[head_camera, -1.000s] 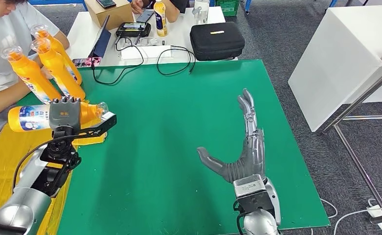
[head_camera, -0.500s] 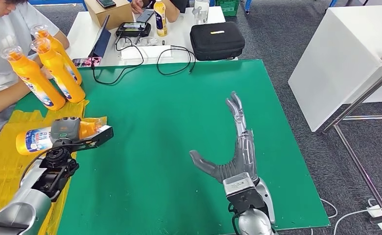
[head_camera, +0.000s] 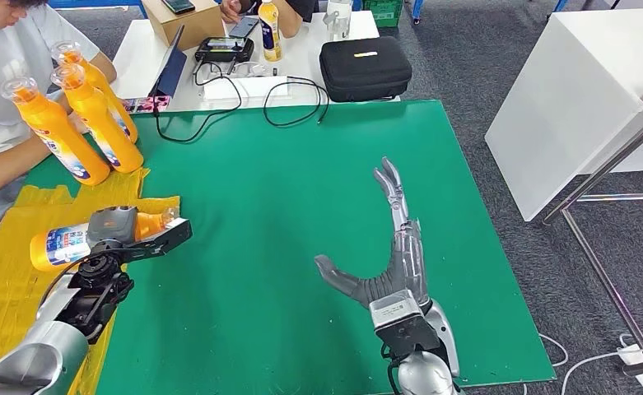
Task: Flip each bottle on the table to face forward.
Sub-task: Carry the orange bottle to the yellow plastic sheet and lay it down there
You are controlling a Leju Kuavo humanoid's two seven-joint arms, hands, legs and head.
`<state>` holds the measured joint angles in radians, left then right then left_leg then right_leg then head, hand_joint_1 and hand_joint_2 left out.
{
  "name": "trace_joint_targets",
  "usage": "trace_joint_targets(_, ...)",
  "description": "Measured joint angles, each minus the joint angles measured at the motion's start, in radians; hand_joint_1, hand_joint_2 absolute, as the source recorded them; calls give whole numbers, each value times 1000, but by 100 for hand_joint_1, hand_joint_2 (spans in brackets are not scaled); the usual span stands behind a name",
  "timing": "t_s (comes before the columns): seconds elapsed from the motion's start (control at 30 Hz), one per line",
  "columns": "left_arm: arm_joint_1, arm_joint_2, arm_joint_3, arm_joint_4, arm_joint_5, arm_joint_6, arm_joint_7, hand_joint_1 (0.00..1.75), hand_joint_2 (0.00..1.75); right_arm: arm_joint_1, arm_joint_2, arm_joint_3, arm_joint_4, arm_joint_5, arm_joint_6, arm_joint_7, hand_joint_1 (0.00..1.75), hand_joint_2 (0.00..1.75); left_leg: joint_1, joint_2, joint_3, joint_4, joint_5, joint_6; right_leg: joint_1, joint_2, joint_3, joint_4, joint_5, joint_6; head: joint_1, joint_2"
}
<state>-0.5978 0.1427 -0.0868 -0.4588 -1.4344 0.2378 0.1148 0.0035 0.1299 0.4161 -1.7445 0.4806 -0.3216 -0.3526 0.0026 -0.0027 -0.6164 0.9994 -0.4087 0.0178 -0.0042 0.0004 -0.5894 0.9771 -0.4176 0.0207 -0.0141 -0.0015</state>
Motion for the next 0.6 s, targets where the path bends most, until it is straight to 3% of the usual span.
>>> trace_joint_targets(0.1,3,-6,14,8,16,1,-5,7,175,-1,0,2,5,0,2,5,0,175,0,0,0,0,0,0,0,0,0,0,0,0,0,0)
trace_joint_targets(0.13,3,-8,19,12,20,3,-4,0,175,-3,0,4,7,0,2,5,0,175,0,0,0,0,0,0,0,0,0,0,0,0,0,0)
trace_joint_targets(0.6,6,-28,86,36,60,22,-21,0,175,-22,0,15,30,-5,4,18,0,175,0,0,2,0,0,0,0,0,3,0,0,0,0,0)
